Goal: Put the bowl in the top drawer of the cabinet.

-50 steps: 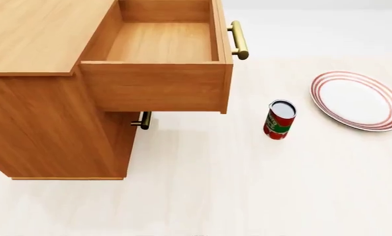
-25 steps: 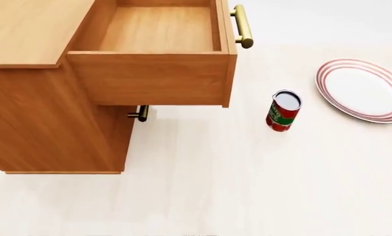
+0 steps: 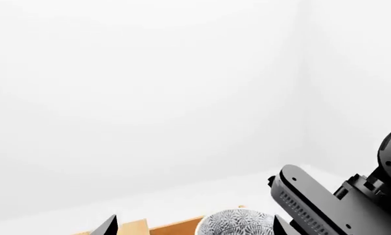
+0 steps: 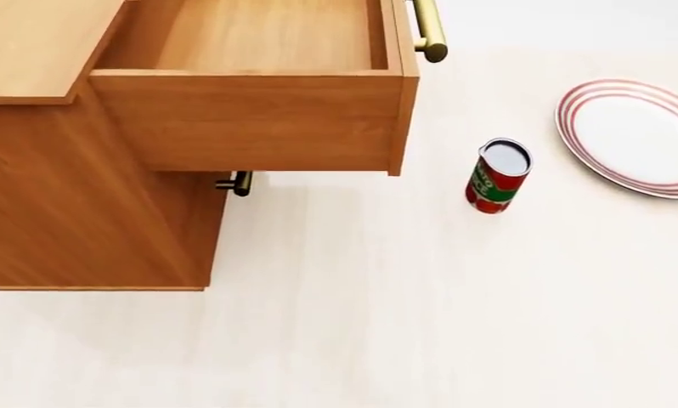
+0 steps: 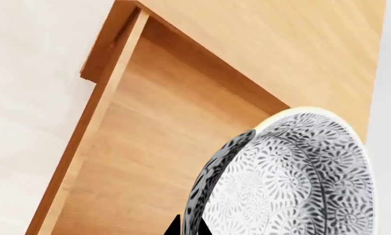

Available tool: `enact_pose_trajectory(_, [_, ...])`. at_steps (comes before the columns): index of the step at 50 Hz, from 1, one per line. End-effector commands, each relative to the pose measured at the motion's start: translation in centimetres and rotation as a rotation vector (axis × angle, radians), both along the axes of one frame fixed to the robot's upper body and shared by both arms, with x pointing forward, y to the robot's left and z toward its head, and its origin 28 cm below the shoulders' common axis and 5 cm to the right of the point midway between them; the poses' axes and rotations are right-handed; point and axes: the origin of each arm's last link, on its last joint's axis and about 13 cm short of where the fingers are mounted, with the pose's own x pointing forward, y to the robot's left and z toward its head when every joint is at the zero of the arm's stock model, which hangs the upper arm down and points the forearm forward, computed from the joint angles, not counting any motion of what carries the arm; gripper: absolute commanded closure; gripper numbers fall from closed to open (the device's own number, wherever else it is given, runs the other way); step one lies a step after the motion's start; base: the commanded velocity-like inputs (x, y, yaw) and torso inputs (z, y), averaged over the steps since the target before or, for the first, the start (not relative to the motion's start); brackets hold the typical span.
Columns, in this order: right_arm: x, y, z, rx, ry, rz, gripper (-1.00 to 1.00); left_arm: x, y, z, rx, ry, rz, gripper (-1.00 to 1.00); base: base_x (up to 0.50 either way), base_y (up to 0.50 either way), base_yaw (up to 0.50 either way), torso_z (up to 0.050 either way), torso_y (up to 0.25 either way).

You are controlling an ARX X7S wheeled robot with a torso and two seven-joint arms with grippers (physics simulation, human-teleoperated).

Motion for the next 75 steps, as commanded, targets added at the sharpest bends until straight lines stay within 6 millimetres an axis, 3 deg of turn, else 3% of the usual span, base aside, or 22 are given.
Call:
enact_pose_trajectory(1, [0.0,0.4,-0.2,-0.010,0.002,0.013,1.00,0.0,0.0,0.0,-0.001,-0.003,0.001,-1.00,0.00,0.00,0.00,0.000,-0.076])
enact_pose_trajectory(19, [0.3,0.6,-0.8,-0.019,0.019,0.001,1.00,0.0,0.0,0.0,-0.016,-0.005,-0.002,-1.00,0.00,0.00,0.00,0.000,-0.049])
enact_pose_trajectory(20, [0.3,0.6,-0.9,-0.018,0.020,-0.001,-1.00,0.0,0.0,0.0,-0.016,-0.006,-0.002,-1.00,0.00,0.00,0.00,0.000,0.000])
enact_pose_trajectory(49, [0.4,-0.1,-0.4,0.018,0.024,-0.020,-1.00,0.0,0.0,0.0,-0.011,-0.004,-0.002,-1.00,0.00,0.00,0.00,0.000,0.000])
enact_pose_trajectory(63, [0.0,-1.3,0.6,0.100,0.020,0.003,-1.00,0.0,0.0,0.0,-0.008,-0.002,-0.015,-1.00,0.00,0.00,0.00,0.000,0.000])
enact_pose_trajectory(75, [0.2,-3.0,-0.2,0.192,0.045,0.023,-1.00,0.0,0.0,0.0,-0.010,0.008,-0.037,-1.00,0.00,0.00,0.00,0.000,0.000])
